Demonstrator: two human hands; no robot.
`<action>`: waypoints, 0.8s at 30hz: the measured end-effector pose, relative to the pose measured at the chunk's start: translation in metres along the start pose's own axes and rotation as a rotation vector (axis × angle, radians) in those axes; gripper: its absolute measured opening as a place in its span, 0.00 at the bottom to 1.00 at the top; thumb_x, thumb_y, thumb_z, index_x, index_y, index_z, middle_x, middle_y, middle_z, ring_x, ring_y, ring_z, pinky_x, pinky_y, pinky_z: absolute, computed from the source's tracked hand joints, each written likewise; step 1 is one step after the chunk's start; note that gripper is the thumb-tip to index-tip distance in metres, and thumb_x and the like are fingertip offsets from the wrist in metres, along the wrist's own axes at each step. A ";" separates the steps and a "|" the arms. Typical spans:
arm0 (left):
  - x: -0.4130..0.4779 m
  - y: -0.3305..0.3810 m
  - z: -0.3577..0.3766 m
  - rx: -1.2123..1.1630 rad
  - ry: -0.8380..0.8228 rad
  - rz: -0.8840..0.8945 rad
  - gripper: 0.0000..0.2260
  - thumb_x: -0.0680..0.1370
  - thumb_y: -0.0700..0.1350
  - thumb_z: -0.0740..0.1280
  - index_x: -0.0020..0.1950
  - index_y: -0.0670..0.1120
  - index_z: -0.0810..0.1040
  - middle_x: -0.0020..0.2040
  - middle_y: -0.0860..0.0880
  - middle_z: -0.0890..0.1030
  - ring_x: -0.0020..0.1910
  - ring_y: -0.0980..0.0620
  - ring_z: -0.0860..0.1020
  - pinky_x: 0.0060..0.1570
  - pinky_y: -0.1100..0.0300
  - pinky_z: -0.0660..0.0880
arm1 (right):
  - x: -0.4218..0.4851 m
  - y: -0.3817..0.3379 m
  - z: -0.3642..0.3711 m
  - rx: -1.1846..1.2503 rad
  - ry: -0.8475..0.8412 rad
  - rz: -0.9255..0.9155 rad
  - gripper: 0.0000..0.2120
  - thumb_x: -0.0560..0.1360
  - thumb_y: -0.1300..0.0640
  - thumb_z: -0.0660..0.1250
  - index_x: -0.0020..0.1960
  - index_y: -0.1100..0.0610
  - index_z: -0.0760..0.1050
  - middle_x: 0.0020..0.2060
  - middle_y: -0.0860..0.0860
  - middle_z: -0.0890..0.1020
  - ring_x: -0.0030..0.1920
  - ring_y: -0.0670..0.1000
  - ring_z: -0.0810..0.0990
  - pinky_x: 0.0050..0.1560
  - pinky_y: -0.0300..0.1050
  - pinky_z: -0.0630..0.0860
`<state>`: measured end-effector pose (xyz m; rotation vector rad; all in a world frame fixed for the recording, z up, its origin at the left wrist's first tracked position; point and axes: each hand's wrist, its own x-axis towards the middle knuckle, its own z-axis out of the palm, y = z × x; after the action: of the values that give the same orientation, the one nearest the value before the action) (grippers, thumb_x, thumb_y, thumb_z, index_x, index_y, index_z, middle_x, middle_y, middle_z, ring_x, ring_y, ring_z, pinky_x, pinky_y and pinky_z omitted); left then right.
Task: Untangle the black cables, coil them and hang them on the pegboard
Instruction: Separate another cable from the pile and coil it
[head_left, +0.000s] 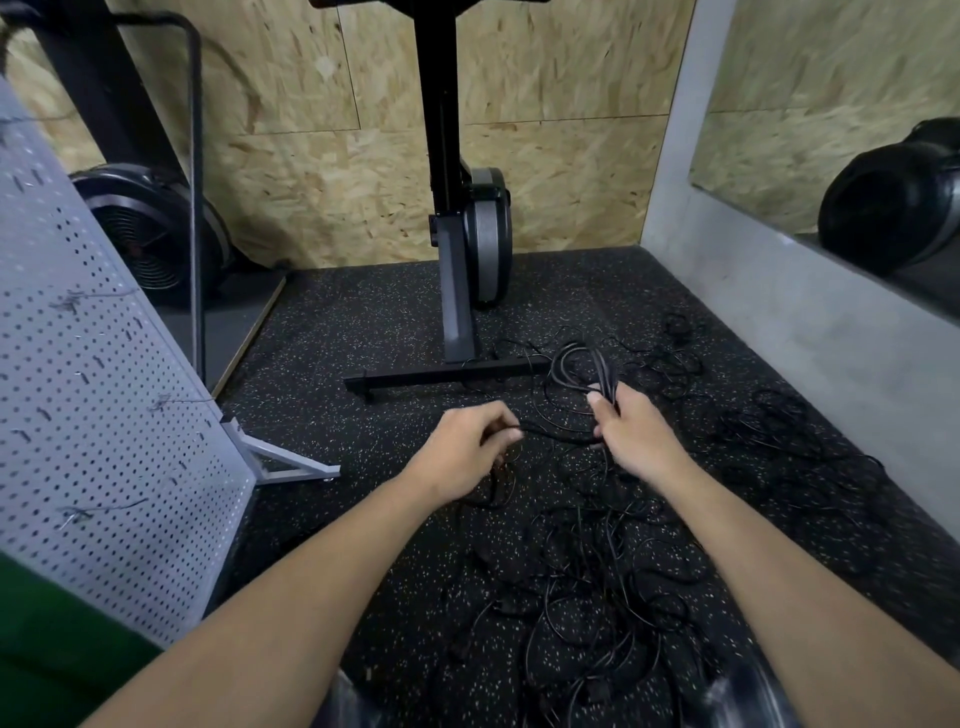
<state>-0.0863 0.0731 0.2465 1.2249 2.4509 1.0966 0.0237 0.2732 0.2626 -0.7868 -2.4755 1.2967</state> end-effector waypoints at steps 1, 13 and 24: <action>0.002 0.003 0.000 0.010 0.039 0.045 0.04 0.84 0.46 0.68 0.54 0.48 0.82 0.42 0.53 0.82 0.40 0.57 0.79 0.41 0.68 0.74 | -0.001 -0.002 0.002 -0.046 -0.029 0.002 0.15 0.87 0.47 0.55 0.63 0.55 0.75 0.46 0.53 0.82 0.48 0.53 0.81 0.52 0.53 0.80; 0.003 0.014 -0.005 -0.061 0.298 0.133 0.07 0.74 0.43 0.80 0.47 0.48 0.84 0.45 0.55 0.82 0.43 0.61 0.77 0.45 0.72 0.71 | -0.016 -0.010 0.022 -0.249 -0.440 -0.031 0.34 0.76 0.30 0.61 0.76 0.48 0.67 0.71 0.47 0.73 0.66 0.53 0.76 0.59 0.51 0.76; 0.004 -0.001 -0.010 -0.051 0.242 0.031 0.08 0.77 0.45 0.77 0.55 0.50 0.85 0.49 0.54 0.80 0.46 0.59 0.79 0.49 0.71 0.73 | -0.016 0.003 0.031 -0.299 -0.462 -0.137 0.14 0.86 0.42 0.55 0.54 0.53 0.69 0.40 0.50 0.78 0.36 0.48 0.80 0.47 0.54 0.81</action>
<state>-0.0942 0.0708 0.2541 1.1815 2.5640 1.3809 0.0245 0.2442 0.2429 -0.3908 -3.0777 1.1797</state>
